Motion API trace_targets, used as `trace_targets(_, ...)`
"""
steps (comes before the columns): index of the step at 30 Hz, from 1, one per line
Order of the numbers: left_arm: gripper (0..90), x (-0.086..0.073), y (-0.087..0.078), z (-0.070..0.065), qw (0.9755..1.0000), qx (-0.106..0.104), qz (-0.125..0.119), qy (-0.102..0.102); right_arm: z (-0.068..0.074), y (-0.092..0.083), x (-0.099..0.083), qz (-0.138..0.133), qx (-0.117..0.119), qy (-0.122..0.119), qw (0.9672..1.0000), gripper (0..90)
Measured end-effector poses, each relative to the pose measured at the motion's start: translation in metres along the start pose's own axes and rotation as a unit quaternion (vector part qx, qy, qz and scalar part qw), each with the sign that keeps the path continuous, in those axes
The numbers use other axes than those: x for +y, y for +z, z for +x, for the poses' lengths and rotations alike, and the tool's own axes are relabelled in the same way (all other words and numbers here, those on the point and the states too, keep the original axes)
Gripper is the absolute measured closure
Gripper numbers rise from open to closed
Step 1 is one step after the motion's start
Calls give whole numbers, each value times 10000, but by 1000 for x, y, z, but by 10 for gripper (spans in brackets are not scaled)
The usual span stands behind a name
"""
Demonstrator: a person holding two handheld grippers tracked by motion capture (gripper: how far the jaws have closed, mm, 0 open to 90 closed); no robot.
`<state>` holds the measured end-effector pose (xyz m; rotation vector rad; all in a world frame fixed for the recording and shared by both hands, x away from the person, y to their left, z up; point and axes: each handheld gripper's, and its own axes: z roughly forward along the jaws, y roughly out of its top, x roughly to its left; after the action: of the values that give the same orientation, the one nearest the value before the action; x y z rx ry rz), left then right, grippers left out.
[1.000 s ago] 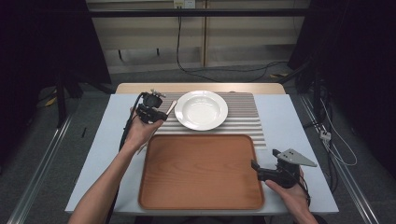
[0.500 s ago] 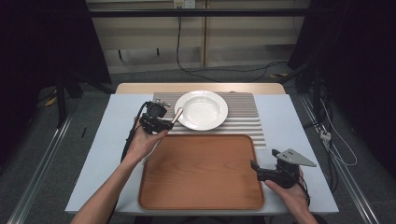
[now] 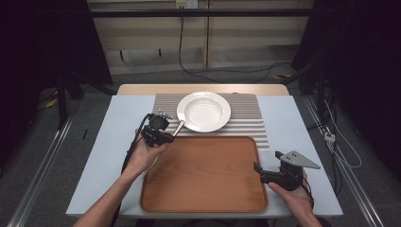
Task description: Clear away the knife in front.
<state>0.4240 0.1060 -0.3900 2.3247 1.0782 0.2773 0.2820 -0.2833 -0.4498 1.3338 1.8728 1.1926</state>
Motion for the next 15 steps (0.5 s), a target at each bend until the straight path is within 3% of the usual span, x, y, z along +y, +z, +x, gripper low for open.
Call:
trace_targets(3, 799, -5, -1, -7, 9998, -45, 100, 166, 0, 0, 0, -1, 0, 1, 10000, 67)
trace_targets(15, 799, -21, 8, -26, 9992, -222, 268, 217, 0, 0, 0, 23, 10, 9, 10000, 67)
